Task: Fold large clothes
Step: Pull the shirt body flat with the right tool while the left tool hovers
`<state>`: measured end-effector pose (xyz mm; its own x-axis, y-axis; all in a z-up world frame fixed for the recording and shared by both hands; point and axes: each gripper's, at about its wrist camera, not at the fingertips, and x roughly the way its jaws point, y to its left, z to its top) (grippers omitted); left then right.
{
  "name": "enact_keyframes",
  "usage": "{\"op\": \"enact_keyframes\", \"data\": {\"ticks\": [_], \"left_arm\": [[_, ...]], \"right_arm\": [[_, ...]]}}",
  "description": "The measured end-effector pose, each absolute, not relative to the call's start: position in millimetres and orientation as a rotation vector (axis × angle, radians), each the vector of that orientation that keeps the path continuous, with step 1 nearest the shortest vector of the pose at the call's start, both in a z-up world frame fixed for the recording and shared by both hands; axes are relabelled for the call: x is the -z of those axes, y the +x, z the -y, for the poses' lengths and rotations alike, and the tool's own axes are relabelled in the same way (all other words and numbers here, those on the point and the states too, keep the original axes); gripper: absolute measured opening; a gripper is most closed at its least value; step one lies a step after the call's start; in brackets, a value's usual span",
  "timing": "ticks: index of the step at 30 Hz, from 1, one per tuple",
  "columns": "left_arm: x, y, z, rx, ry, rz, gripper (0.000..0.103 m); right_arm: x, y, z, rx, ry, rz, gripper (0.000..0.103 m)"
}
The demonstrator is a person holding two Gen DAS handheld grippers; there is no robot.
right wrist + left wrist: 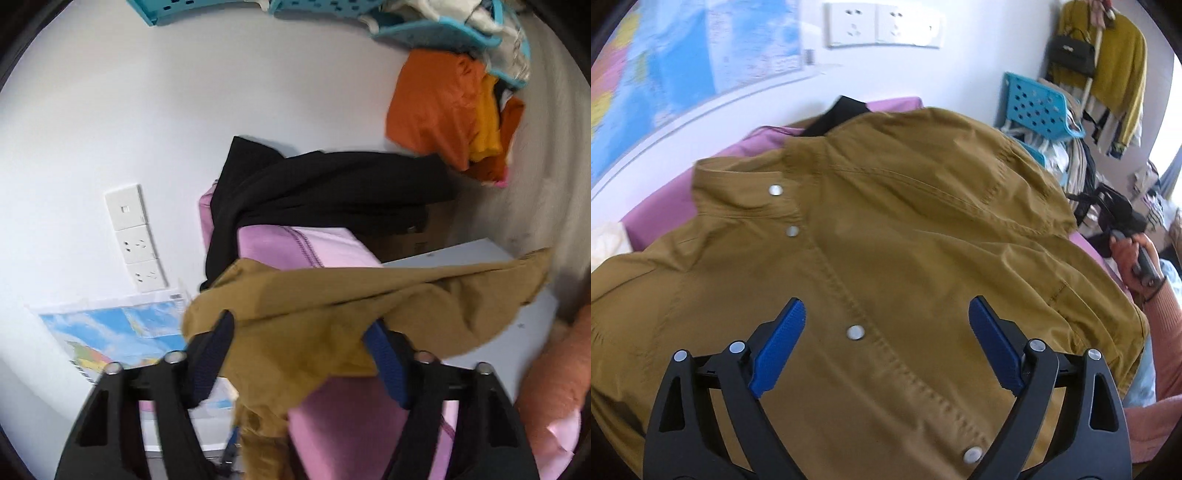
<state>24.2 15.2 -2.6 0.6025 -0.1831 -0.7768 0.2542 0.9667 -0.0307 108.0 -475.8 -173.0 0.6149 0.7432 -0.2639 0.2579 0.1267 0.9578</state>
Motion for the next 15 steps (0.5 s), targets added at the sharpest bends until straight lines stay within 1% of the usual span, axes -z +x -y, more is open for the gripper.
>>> {"op": "enact_keyframes", "data": {"ticks": [1,2,4,5,7,10,11,13,14,15], "left_arm": [[3.8,26.1,-12.0,0.259,0.086,-0.894,0.089],[5.1,28.1,-9.1,0.264,0.086,-0.898,0.089],[7.2,30.7,-5.7,0.269,0.082,-0.905,0.089],[7.8,30.8,-4.8,0.272,0.079,-0.907,0.089],[8.6,32.5,-4.4,0.283,0.063,-0.909,0.089],[11.0,38.4,-6.9,0.314,0.019,-0.912,0.089],[12.2,40.9,-6.6,0.317,0.011,-0.911,0.089],[15.3,45.3,-7.1,0.33,-0.015,-0.91,0.089],[16.0,46.6,-9.0,0.341,-0.039,-0.911,0.089],[16.0,47.4,-11.9,0.354,-0.065,-0.91,0.089]], "right_arm": [[171.0,110.9,474.4,-0.429,1.426,-0.888,0.02],[166.7,113.2,476.5,-0.424,1.399,-0.87,0.013],[145.9,107.0,482.0,-0.398,1.328,-0.774,0.006],[125.5,99.2,488.5,-0.393,1.266,-0.694,0.006],[82.2,86.0,491.2,-0.363,1.125,-0.594,0.006],[1.7,63.5,474.4,-0.318,0.833,-0.454,0.004],[-33.9,52.6,453.5,-0.326,0.693,-0.397,0.004],[-75.3,41.4,408.4,-0.334,0.458,-0.333,0.004],[-97.6,32.4,368.5,-0.334,0.282,-0.308,0.004],[-107.2,28.7,342.9,-0.348,0.182,-0.292,0.004]]}}
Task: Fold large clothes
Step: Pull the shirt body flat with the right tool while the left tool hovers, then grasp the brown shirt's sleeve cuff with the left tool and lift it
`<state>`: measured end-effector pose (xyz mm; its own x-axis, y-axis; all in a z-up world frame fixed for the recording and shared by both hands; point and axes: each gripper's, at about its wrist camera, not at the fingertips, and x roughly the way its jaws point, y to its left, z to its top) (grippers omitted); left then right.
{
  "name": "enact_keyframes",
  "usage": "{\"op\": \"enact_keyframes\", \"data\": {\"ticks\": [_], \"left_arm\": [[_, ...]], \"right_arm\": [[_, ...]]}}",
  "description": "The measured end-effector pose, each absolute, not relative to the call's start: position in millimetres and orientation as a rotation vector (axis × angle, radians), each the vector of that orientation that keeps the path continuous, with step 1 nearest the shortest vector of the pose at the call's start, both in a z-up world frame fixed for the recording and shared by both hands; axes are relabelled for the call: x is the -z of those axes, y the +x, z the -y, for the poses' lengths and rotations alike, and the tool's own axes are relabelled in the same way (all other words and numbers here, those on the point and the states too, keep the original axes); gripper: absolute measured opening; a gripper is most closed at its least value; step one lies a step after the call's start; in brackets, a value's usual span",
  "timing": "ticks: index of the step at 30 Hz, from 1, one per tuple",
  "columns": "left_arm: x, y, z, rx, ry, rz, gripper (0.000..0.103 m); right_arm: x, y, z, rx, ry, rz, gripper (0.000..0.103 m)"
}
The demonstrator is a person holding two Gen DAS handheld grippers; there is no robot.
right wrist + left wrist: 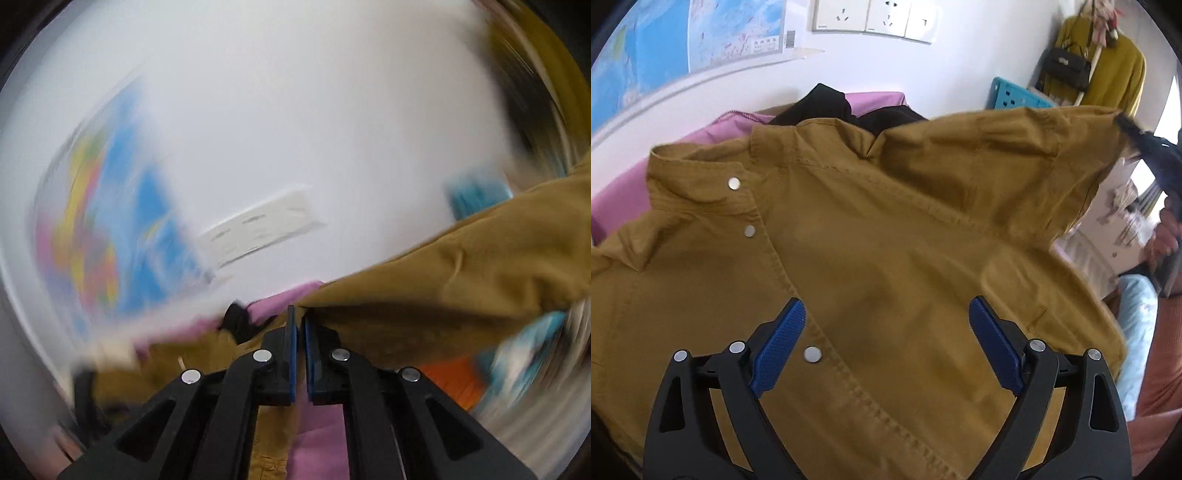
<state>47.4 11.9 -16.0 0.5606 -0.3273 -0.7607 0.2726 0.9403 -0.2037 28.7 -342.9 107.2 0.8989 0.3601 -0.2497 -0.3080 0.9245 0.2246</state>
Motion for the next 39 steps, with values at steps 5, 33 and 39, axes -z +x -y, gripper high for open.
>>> {"op": "enact_keyframes", "data": {"ticks": [5,33,39], "left_arm": [[5.2,37.9,-44.5,0.336,-0.156,-0.858,0.089],[-61.5,-103.8,-154.8,0.438,-0.373,-0.581,0.098],[-86.7,-131.0,-99.4,0.635,-0.243,-0.523,0.098]], "right_arm": [[-101.6,13.4,188.0,-0.533,-0.263,-0.333,0.005],[42.6,-70.2,84.2,-0.703,-1.36,-0.511,0.083],[56.5,-64.5,74.5,-0.683,-1.374,-0.492,0.082]]}}
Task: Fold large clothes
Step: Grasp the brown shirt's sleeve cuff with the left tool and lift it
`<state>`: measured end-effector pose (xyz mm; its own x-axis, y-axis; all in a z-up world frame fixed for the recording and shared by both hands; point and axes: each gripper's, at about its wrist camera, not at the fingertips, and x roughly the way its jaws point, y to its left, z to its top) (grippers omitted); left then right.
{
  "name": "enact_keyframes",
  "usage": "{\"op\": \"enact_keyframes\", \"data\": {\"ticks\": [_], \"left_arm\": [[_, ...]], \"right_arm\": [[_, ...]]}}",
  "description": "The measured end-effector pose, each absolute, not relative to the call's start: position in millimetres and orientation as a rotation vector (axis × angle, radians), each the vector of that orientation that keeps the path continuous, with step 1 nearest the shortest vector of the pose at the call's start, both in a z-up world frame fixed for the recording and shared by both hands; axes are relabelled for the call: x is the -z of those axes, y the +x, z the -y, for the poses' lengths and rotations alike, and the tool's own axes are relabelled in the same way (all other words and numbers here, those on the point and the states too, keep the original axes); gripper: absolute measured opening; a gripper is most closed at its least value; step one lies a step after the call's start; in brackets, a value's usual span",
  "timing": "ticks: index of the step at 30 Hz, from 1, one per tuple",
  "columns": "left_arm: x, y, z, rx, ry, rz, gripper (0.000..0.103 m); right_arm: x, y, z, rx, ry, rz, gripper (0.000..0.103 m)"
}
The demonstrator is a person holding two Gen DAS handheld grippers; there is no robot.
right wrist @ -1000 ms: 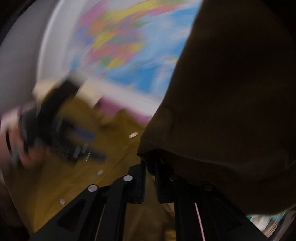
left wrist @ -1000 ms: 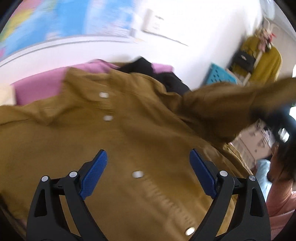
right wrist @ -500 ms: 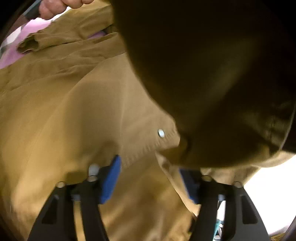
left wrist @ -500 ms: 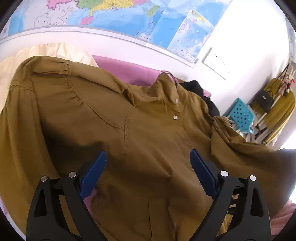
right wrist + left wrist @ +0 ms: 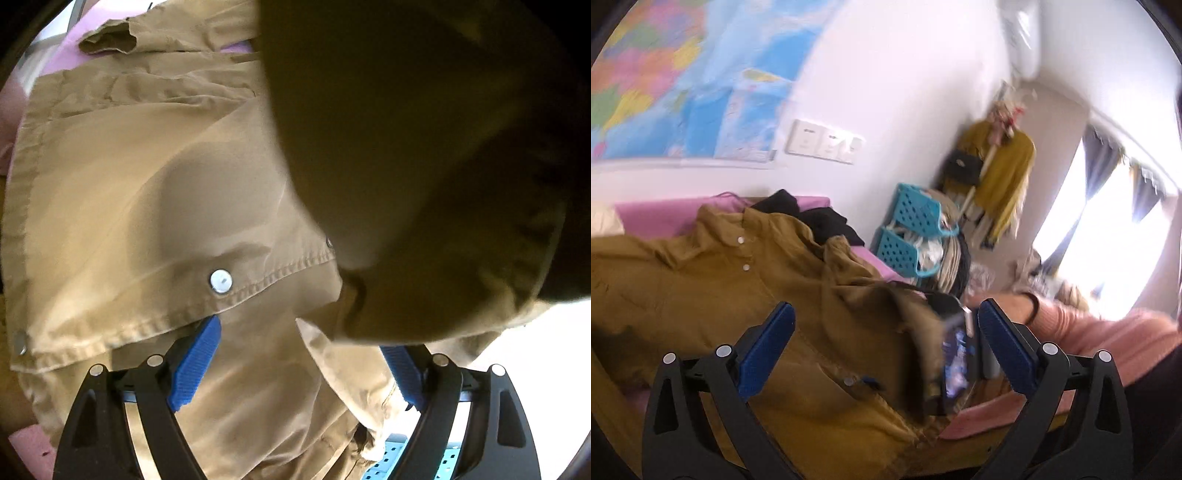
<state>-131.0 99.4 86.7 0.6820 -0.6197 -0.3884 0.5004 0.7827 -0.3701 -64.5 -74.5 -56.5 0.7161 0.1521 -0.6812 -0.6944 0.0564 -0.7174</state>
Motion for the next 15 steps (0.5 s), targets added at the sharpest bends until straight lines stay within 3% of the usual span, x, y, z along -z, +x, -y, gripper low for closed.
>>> {"op": "enact_keyframes", "data": {"ticks": [4,5,6,7,8,9,10,12,13,15], "left_arm": [[-69.1,-120.8,-81.3,0.587,-0.182,-0.6,0.097],[-63.2,-118.0,-78.3,0.562,-0.167,-0.615,0.093],[-54.1,-111.4,-76.3,0.509,-0.143,-0.637,0.086],[-46.7,-107.8,-80.8,0.474,-0.135,-0.658,0.065],[-34.6,-96.2,-86.7,0.429,-0.15,-0.706,0.054],[-26.5,-89.2,-93.9,0.399,-0.177,-0.74,0.053],[-20.5,-84.7,-101.6,0.378,-0.207,-0.766,0.054],[-5.2,-82.6,-120.1,0.366,-0.268,-0.812,0.077],[-2.0,-85.1,-125.4,0.361,-0.278,-0.812,0.095],[5.4,-95.7,-133.0,0.406,-0.305,-0.814,0.097]], "right_arm": [[57.8,-89.1,83.4,-0.665,-1.37,-0.469,0.082],[56.3,-89.8,85.6,-0.663,-1.37,-0.458,0.082],[54.4,-89.7,86.0,-0.666,-1.365,-0.457,0.082],[51.8,-91.4,91.3,-0.673,-1.353,-0.463,0.081],[47.7,-93.7,100.8,-0.679,-1.339,-0.466,0.081],[44.0,-100.3,109.5,-0.686,-1.324,-0.476,0.081],[41.1,-103.2,108.8,-0.691,-1.309,-0.485,0.081],[23.8,-101.7,122.4,-0.725,-1.224,-0.527,0.081],[14.2,-95.5,135.6,-0.733,-1.157,-0.562,0.081],[-4.9,-81.1,153.7,-0.733,-1.007,-0.613,0.081]]}}
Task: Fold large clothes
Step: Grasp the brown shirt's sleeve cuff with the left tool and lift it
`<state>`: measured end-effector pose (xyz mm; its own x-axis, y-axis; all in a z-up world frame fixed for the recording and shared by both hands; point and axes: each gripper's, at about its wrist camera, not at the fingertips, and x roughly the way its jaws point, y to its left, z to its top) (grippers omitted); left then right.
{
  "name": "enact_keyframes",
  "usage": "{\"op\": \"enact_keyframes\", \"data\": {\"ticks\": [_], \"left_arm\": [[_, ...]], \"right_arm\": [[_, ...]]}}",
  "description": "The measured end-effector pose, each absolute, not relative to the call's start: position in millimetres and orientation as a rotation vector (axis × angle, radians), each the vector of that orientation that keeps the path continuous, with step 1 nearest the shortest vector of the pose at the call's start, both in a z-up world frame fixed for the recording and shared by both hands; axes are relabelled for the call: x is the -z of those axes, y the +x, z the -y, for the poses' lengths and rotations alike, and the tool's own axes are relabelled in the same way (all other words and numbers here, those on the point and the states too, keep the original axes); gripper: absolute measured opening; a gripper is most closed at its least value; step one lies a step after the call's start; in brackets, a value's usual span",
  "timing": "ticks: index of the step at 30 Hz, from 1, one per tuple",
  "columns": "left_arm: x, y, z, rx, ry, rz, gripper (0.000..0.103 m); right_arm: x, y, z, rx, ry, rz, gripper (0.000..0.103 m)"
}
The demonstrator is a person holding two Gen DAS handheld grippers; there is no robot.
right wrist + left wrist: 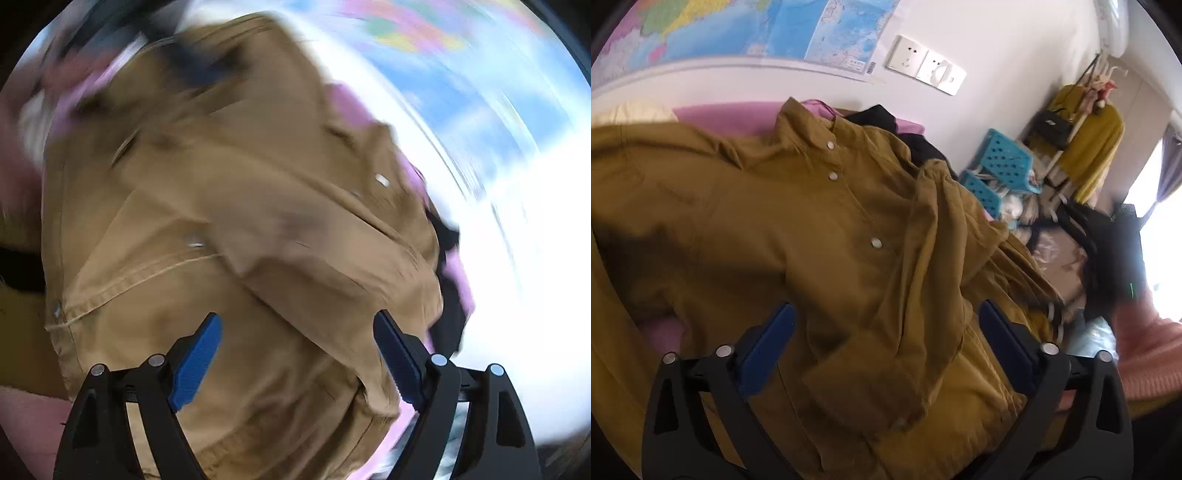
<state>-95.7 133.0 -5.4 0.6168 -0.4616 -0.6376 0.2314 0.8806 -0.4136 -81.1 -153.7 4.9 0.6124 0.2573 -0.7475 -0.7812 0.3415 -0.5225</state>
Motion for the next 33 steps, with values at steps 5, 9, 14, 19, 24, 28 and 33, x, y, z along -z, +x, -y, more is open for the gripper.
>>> {"op": "enact_keyframes", "data": {"ticks": [5,9,14,19,24,28,33], "left_arm": [[26.8,-105.7,-122.9,0.454,-0.3,-0.886,0.098],[51.2,-90.3,-116.7,0.407,-0.318,-0.973,0.074],[23.7,-85.1,-155.3,0.269,-0.382,-0.878,0.011],[-28.3,-88.2,-210.7,0.059,-0.367,-0.726,0.011],[-17.2,-62.7,-206.2,0.042,-0.295,-0.828,0.013],[-9.1,-48.6,-198.6,0.045,-0.275,-0.865,0.013],[-11.4,-28.5,-190.0,0.113,-0.237,-0.87,0.014]], "right_arm": [[-36.4,34.2,192.1,-0.641,-0.44,-0.742,0.081],[-11.9,127.8,229.8,-0.601,-0.062,-0.882,0.081],[29.8,196.7,251.9,-0.634,0.274,-0.99,0.081],[44.4,226.0,247.9,-0.721,0.413,-1.01,0.082],[60.9,235.0,208.1,-0.834,0.412,-1.077,0.084],[58.1,228.3,187.6,-0.812,0.289,-1.06,0.011],[-5.7,203.6,228.2,-0.738,0.303,-0.832,0.005]]}}
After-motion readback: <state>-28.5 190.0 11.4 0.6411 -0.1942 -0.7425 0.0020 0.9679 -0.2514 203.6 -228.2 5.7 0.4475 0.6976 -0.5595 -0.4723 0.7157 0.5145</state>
